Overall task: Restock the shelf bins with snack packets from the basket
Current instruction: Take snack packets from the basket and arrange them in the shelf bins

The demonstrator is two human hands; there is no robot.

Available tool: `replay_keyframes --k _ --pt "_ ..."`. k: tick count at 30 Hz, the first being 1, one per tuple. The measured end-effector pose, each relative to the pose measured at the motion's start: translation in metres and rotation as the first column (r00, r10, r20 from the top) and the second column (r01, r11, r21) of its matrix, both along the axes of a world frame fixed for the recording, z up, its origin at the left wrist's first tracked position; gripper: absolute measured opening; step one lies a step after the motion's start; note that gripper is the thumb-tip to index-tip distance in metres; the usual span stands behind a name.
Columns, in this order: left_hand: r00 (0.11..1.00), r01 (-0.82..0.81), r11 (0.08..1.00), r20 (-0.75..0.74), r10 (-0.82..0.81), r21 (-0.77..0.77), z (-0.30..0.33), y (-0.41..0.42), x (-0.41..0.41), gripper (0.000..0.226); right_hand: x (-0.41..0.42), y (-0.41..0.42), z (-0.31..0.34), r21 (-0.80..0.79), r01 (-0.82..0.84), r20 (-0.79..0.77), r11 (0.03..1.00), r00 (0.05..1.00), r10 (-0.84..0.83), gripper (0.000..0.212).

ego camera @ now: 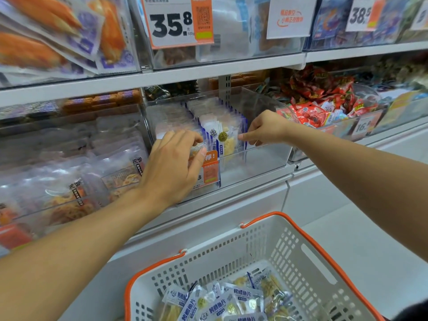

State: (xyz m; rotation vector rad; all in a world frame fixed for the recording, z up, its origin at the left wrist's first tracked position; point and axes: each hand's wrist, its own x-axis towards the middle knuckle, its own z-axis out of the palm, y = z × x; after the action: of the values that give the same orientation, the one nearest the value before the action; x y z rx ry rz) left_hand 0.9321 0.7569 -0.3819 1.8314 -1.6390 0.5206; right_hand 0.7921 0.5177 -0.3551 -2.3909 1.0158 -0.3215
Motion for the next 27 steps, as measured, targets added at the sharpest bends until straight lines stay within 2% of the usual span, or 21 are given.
replay_keyframes --k 3,5,6,8,10,11,12,13,14,15,16,17,18,19,20,22,25,27 --pt "0.998 0.01 0.999 0.07 -0.008 -0.031 0.002 0.0 -0.003 0.024 -0.011 -0.001 0.01 -0.138 0.037 -0.051 0.99 0.998 -0.044 0.042" --pt "0.987 0.035 0.994 0.161 -0.018 -0.105 0.007 0.0 -0.009 0.025 -0.02 0.001 0.014 -0.338 0.077 0.079 0.938 0.995 -0.053 0.041" --pt "0.977 0.065 0.988 0.211 -0.035 -0.138 0.009 -0.001 -0.013 0.025 -0.025 0.005 0.015 -0.449 0.102 0.203 0.888 0.979 -0.01 0.042" --pt "0.947 0.183 0.975 0.287 -0.142 -0.124 0.007 0.0 -0.021 0.023 -0.035 0.022 0.008 -0.624 0.099 0.384 0.775 0.903 0.194 0.047" --pt "0.904 0.355 0.933 0.235 -0.358 0.056 -0.005 -0.002 -0.027 0.021 -0.041 0.045 -0.018 -0.714 -0.028 0.345 0.699 0.855 0.386 0.049" --pt "0.881 0.416 0.883 0.145 -0.45 0.218 -0.016 -0.002 -0.031 0.021 -0.044 0.055 -0.042 -0.703 -0.138 0.253 0.697 0.868 0.427 0.048" --pt "0.869 0.43 0.803 0.051 -0.492 0.414 -0.028 -0.002 -0.035 0.024 -0.048 0.068 -0.074 -0.625 -0.262 0.127 0.735 0.895 0.427 0.048" --pt "0.874 0.39 0.688 -0.01 -0.487 0.612 -0.042 -0.002 -0.037 0.028 -0.053 0.08 -0.106 -0.461 -0.375 -0.033 0.804 0.913 0.407 0.046" --pt "0.884 0.315 0.541 -0.035 -0.466 0.78 -0.054 -0.001 -0.039 0.033 -0.059 0.09 -0.14 -0.238 -0.453 -0.231 0.859 0.886 0.403 0.041" --pt "0.895 0.23 0.376 -0.043 -0.444 0.898 -0.066 0.002 -0.041 0.037 -0.067 0.1 -0.173 -0.004 -0.476 -0.452 0.88 0.785 0.423 0.032" --pt "0.903 0.15 0.22 -0.043 -0.426 0.964 -0.076 0.004 -0.044 0.041 -0.076 0.11 -0.203 0.173 -0.438 -0.61 0.882 0.656 0.445 0.03" --pt "0.912 0.086 0.1 -0.038 -0.409 0.991 -0.084 0.007 -0.046 0.044 -0.084 0.116 -0.231 0.287 -0.371 -0.692 0.883 0.558 0.459 0.041" --pt "0.918 0.044 0.022 -0.032 -0.395 0.999 -0.09 0.009 -0.049 0.045 -0.091 0.121 -0.255 0.343 -0.315 -0.725 0.885 0.511 0.462 0.052" --pt "0.921 0.024 -0.019 -0.03 -0.388 1.0 -0.094 0.009 -0.051 0.046 -0.096 0.125 -0.275 0.366 -0.25 -0.715 0.896 0.542 0.443 0.062" --pt "0.922 0.024 -0.033 -0.035 -0.385 0.999 -0.098 0.009 -0.052 0.045 -0.099 0.127 -0.294 0.363 -0.188 -0.681 0.913 0.615 0.397 0.071" --pt "0.928 0.055 -0.025 -0.06 -0.368 0.998 -0.102 0.008 -0.05 0.045 -0.099 0.133 -0.328 0.369 -0.088 -0.615 0.925 0.724 0.314 0.091" --pt "0.942 0.074 0.003 -0.069 -0.329 0.997 -0.102 0.004 -0.04 0.045 -0.092 0.148 -0.368 0.385 0.048 -0.582 0.922 0.788 0.202 0.113" --pt "0.948 0.069 0.006 -0.064 -0.311 0.998 -0.103 0.003 -0.033 0.046 -0.088 0.155 -0.389 0.288 0.066 -0.581 0.955 0.805 0.119 0.111"
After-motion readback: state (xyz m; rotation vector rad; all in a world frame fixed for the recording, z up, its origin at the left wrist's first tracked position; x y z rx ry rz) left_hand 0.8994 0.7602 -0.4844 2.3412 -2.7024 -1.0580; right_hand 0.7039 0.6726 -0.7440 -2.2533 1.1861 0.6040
